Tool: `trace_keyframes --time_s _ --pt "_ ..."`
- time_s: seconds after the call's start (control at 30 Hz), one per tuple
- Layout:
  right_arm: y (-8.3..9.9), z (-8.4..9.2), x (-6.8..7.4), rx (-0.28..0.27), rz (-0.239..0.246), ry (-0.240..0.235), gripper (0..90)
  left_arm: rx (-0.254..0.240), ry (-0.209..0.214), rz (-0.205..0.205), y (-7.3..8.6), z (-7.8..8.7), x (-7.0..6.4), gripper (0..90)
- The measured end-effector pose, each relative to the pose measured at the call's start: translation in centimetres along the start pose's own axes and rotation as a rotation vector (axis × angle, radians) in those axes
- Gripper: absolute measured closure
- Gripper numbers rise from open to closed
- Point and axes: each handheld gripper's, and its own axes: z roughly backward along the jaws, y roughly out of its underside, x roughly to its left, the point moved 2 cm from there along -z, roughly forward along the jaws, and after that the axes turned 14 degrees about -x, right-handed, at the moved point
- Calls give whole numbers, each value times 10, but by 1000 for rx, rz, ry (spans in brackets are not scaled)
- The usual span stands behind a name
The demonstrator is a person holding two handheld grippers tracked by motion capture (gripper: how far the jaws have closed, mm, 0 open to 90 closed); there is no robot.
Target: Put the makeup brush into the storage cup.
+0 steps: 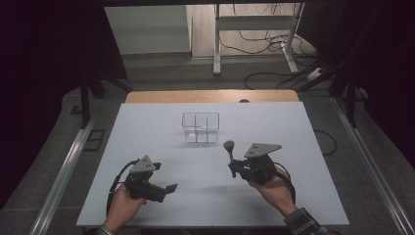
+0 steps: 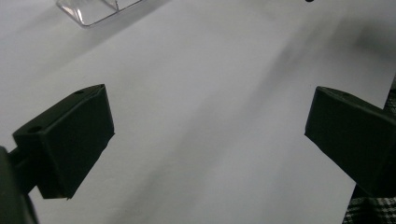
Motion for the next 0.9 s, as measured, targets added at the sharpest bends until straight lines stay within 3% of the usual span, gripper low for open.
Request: trace_keyframes --time_s 0.4,0.9 --pt "-4 0 -2 -10 -3 0 786 40 -32 -43 8 7 -2 14" --pt "-8 2 -7 -25 -28 -6 786 41 -54 -36 15 16 0 14"
